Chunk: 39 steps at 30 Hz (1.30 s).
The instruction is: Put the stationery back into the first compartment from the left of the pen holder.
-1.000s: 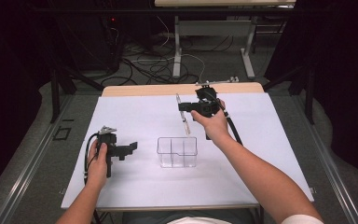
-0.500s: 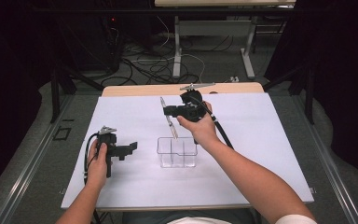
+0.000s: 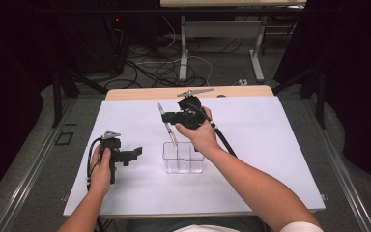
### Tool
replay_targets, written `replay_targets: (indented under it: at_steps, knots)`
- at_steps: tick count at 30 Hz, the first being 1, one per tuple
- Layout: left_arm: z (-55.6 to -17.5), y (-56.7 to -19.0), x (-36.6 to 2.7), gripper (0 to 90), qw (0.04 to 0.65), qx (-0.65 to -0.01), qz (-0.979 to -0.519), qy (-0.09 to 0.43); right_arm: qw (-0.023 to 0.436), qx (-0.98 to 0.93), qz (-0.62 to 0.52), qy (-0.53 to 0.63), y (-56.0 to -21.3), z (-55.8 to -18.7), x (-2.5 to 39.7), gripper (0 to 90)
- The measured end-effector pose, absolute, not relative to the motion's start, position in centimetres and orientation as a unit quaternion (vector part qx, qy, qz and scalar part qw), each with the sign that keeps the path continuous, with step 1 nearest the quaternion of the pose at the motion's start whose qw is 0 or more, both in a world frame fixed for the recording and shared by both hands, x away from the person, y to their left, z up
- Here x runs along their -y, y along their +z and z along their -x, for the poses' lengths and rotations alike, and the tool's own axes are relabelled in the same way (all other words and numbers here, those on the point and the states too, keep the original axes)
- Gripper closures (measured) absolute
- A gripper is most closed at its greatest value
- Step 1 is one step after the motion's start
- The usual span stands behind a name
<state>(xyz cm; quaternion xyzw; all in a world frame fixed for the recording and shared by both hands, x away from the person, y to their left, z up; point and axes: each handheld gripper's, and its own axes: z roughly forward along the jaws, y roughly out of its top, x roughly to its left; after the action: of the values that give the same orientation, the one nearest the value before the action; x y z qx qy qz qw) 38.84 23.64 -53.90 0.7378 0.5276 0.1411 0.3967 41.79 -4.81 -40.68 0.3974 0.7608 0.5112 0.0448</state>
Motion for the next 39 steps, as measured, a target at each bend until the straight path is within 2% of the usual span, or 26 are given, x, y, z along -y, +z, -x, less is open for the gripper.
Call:
replay_targets:
  at_steps: [39]
  knots:
    - [-38.8, -53.9, -23.7, 0.4, 0.398, -0.527, -0.738, 0.141, 0.049, -0.784, -0.391, 0.481, -44.3, -40.9, 3.1, 79.6]
